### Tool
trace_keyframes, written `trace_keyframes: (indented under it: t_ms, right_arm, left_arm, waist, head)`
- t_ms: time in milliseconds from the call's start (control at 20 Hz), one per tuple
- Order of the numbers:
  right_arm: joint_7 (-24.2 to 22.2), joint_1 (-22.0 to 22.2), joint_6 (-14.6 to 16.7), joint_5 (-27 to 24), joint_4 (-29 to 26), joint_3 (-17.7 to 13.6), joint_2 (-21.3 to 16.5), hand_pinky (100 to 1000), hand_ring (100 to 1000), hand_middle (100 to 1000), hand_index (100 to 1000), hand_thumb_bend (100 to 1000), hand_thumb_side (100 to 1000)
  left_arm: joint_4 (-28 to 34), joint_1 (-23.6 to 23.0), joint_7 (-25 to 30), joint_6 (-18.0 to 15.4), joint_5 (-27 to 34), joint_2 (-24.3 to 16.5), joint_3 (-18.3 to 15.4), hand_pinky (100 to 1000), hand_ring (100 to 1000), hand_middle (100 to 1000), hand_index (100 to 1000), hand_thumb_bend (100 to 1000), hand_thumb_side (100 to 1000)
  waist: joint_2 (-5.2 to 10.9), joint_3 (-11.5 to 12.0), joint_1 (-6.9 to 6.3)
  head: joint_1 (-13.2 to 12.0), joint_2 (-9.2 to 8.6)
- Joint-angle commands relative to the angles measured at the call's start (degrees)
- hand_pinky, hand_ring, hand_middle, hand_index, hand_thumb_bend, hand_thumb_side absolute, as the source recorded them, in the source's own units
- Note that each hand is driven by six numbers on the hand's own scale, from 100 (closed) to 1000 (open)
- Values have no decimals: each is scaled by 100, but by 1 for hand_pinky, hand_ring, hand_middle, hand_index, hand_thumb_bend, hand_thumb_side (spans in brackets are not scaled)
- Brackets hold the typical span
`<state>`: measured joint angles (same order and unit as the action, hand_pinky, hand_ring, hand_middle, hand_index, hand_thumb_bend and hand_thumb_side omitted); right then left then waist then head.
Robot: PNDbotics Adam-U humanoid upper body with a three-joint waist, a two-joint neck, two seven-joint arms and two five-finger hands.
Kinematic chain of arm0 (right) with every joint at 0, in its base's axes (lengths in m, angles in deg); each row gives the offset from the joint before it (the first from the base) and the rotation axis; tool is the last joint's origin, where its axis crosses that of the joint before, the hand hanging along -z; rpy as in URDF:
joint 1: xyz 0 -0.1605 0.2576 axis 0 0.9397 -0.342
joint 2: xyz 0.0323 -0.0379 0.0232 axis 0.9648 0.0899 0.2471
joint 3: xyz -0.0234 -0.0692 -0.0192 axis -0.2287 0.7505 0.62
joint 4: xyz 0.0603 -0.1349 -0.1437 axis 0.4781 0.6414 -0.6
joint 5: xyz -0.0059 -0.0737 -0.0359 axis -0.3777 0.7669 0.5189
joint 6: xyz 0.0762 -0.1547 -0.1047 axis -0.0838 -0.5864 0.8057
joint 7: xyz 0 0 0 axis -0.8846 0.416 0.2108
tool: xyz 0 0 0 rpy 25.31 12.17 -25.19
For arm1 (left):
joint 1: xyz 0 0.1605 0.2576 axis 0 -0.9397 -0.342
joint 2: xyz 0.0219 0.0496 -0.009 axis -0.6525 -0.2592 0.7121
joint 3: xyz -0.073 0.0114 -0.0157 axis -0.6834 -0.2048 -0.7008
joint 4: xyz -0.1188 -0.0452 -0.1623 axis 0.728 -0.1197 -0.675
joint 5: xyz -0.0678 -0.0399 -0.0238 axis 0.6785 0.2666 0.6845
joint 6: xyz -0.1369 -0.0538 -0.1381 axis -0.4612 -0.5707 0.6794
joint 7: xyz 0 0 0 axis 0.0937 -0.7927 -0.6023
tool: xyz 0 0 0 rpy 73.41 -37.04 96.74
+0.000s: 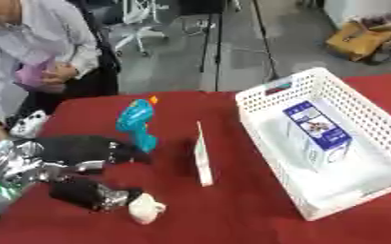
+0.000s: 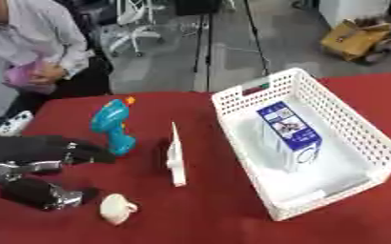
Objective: Pick up objects on the table and place them in the box.
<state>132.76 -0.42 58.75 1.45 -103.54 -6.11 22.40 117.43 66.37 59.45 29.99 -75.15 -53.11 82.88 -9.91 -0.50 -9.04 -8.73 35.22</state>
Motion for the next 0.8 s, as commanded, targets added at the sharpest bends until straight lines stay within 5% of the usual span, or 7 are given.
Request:
trace_keyframes:
  t_ms: [50,300,500,700,800]
  right_arm:
    - [3,-55,-7,-14,-68,-33,-180,748,702,547,626,100,387]
    - [3,-61,-8,-15,-68,-22,-176,748,701,546,626,100,387]
    - [3,-66,-9,-14,-68,-8,-173,749,701,545,623,100,387]
    - [3,-71,-7,-17,-68,5,-165,748,700,543,622,100,387]
    - [3,-77,-6,-21,-68,14,-156,749,701,543,622,100,387]
  left_arm:
    - [83,58,-10,-21,-42,-151,-68,902,966,924,1000,355,954]
    - [83,9,-103,-116,-141,-107,1,994,1000,979,1000,615,1000]
    - [83,49,206,-245,-446,-81,17,998,1000,1000,1000,695,1000]
    - [83,156,680,-225,-866,23,31,781,941,983,1000,774,937]
    - [80,175,740,-125,-1067,108,106,746,919,972,1000,779,932]
  waist:
    - [83,4,33]
    - [82,14,27]
    - [83,14,29]
    - [81,8,36]
    - [77,0,39]
  head:
    - [-17,21]
    - [-26,46]
    - [-47,71]
    - [-69,103]
    - [-80,110]
